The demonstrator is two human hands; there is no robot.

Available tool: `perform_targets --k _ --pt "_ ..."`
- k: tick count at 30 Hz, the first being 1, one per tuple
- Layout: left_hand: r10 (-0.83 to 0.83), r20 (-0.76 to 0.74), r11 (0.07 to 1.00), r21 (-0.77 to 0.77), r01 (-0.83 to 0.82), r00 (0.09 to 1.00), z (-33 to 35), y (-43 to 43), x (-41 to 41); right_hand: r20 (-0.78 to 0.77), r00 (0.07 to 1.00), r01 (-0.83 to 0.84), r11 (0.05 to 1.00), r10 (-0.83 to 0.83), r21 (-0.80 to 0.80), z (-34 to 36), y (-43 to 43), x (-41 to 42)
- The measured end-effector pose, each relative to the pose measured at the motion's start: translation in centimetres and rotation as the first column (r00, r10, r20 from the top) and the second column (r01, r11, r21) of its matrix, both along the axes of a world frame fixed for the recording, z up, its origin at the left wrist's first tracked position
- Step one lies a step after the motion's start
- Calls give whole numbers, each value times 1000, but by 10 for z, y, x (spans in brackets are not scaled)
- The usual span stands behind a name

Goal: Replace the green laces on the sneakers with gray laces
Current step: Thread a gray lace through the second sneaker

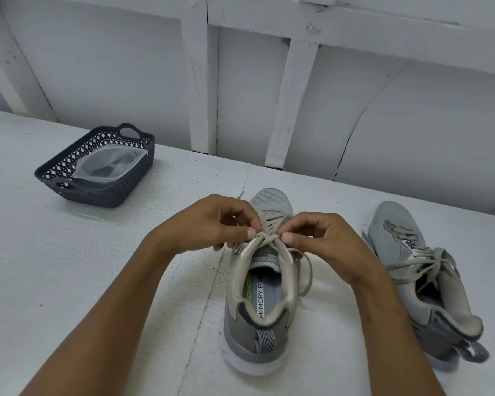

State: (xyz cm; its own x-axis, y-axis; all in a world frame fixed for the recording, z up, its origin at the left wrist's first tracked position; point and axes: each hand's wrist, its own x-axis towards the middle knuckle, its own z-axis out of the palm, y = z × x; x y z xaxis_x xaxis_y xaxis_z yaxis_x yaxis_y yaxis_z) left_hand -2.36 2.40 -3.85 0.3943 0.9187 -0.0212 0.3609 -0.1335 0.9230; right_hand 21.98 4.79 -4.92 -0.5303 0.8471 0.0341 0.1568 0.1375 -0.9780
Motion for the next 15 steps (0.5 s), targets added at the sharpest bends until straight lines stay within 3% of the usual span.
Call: perform_targets --k 8,15 --pt "-10 22 1000 29 9 1000 -3 0 4 67 995 -84 991 78 102 -7 3 -1" --pt "-57 106 998 -9 58 993 -6 1 10 48 988 -148 986 145 69 -5 2 0"
